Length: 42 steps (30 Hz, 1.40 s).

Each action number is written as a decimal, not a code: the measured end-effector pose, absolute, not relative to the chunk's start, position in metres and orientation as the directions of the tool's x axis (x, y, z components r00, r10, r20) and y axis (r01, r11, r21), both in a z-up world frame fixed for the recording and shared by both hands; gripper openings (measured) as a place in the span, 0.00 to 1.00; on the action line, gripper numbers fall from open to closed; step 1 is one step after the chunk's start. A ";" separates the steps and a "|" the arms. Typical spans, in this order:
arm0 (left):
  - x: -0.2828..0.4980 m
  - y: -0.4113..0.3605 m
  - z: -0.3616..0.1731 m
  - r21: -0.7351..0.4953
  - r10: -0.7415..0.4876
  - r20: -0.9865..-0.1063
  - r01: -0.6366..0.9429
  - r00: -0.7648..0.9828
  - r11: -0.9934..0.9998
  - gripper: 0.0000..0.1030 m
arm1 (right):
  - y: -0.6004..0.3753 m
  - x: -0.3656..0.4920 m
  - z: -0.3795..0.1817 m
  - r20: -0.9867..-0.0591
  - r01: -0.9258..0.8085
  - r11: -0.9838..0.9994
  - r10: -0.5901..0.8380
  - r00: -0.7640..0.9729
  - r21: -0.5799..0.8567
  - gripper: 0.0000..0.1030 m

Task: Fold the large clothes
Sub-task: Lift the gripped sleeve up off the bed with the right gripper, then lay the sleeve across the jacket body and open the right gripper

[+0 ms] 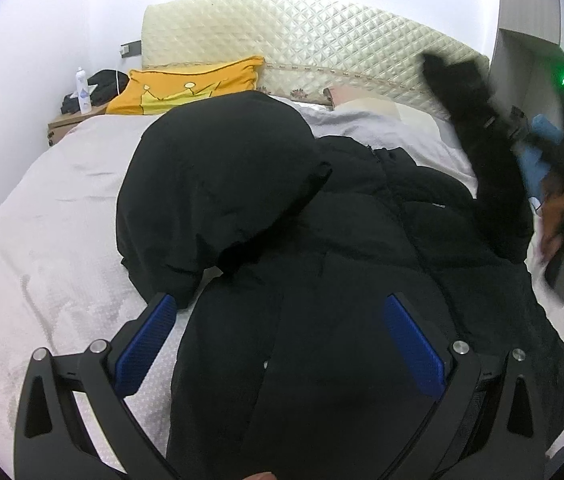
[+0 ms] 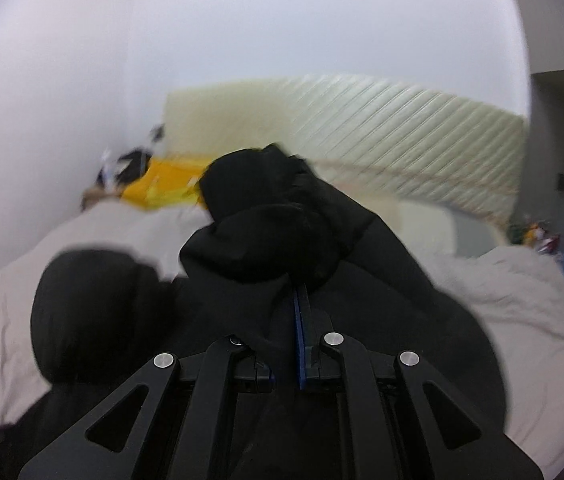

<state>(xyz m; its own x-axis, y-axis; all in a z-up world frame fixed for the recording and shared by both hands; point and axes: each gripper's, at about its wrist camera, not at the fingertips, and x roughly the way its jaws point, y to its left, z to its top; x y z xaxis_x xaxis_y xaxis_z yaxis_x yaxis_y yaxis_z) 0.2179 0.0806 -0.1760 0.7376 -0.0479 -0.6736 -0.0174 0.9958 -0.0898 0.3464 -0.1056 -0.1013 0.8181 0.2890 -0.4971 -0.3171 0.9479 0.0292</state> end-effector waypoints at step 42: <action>0.159 0.037 -0.081 -0.120 -0.129 -0.562 0.074 0.817 0.990 1.00 | -0.157 0.188 -0.037 -0.505 -0.234 0.965 0.259 0.823 0.115 0.53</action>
